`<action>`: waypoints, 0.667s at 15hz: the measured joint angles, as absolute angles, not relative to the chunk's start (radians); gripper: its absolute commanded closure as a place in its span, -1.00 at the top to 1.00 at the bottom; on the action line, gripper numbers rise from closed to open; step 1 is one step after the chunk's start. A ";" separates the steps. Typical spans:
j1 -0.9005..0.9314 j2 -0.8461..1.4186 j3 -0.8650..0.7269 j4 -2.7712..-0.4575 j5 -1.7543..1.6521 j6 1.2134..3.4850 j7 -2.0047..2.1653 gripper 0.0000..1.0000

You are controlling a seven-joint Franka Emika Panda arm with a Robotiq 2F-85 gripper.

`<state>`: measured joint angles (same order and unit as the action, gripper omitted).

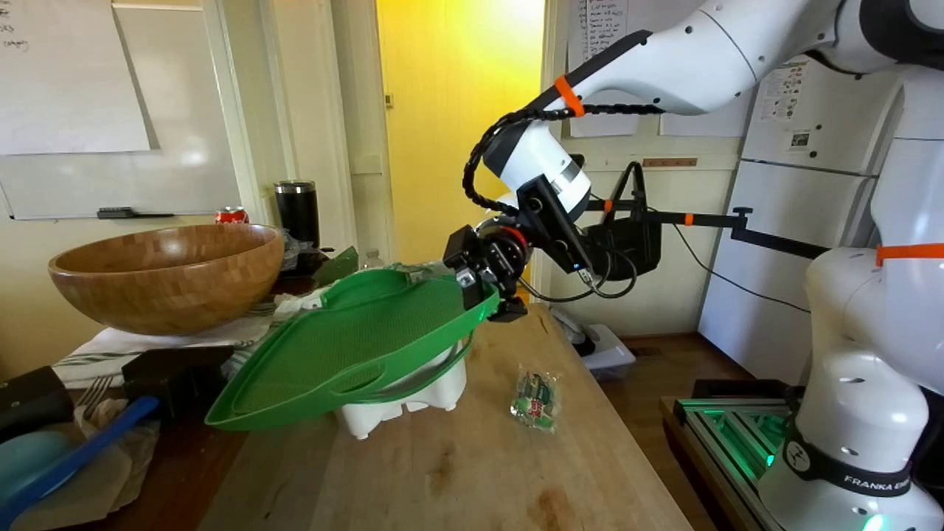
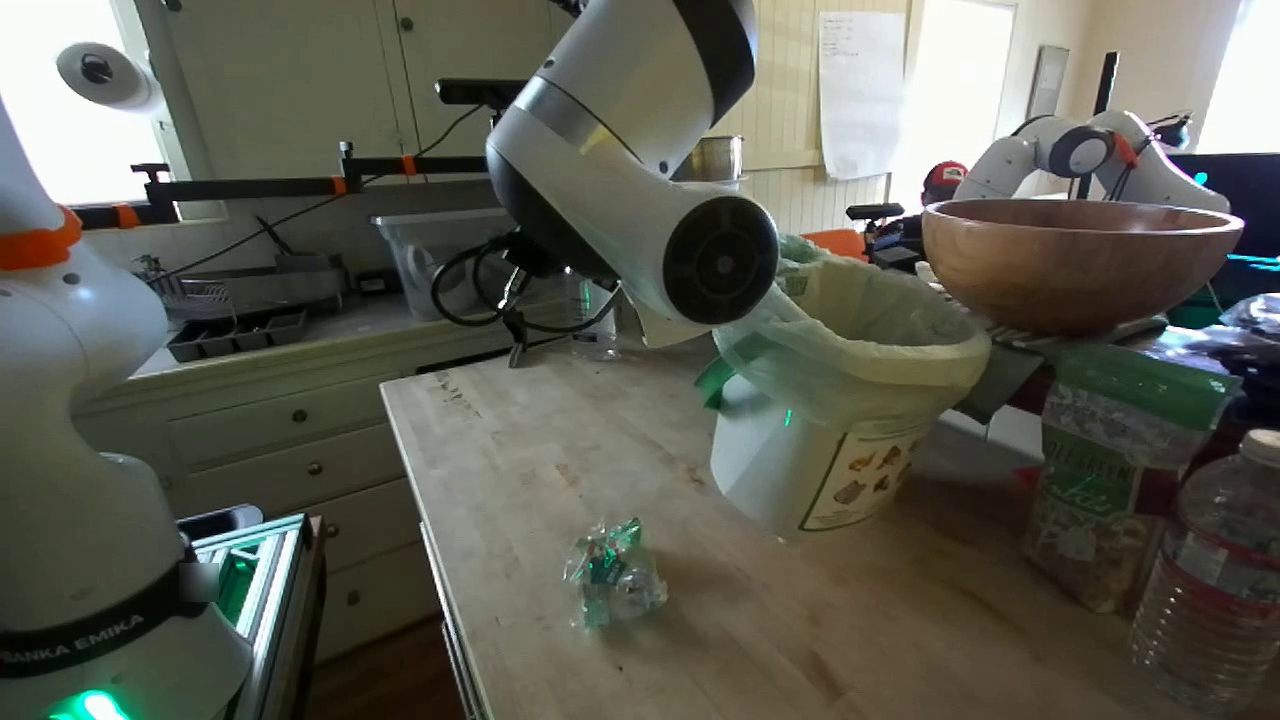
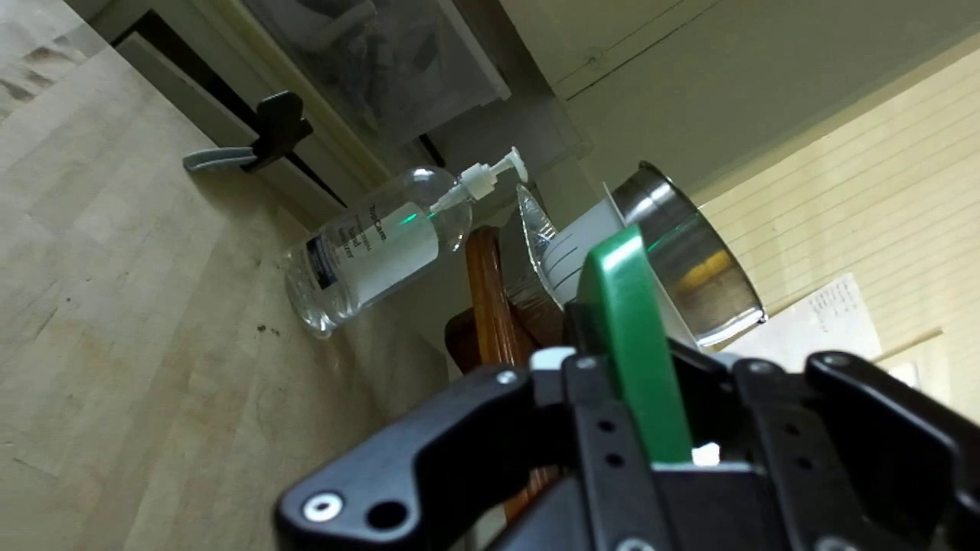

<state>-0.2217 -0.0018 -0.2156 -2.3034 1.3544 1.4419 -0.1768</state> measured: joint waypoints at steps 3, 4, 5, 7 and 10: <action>-0.227 0.027 -0.223 -2.303 1.369 1.418 -0.165 -0.96; -0.231 0.038 -0.229 -2.303 1.377 1.399 -0.165 -0.96; -0.236 0.048 -0.236 -2.303 1.387 1.369 -0.165 -0.96; -0.248 0.065 -0.250 -2.303 1.401 1.307 -0.166 -0.96; -0.269 0.087 -0.272 -2.302 1.410 1.209 -0.169 -0.96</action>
<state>-0.2691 0.0875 -0.2716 -2.3021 1.4096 1.2086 -0.1693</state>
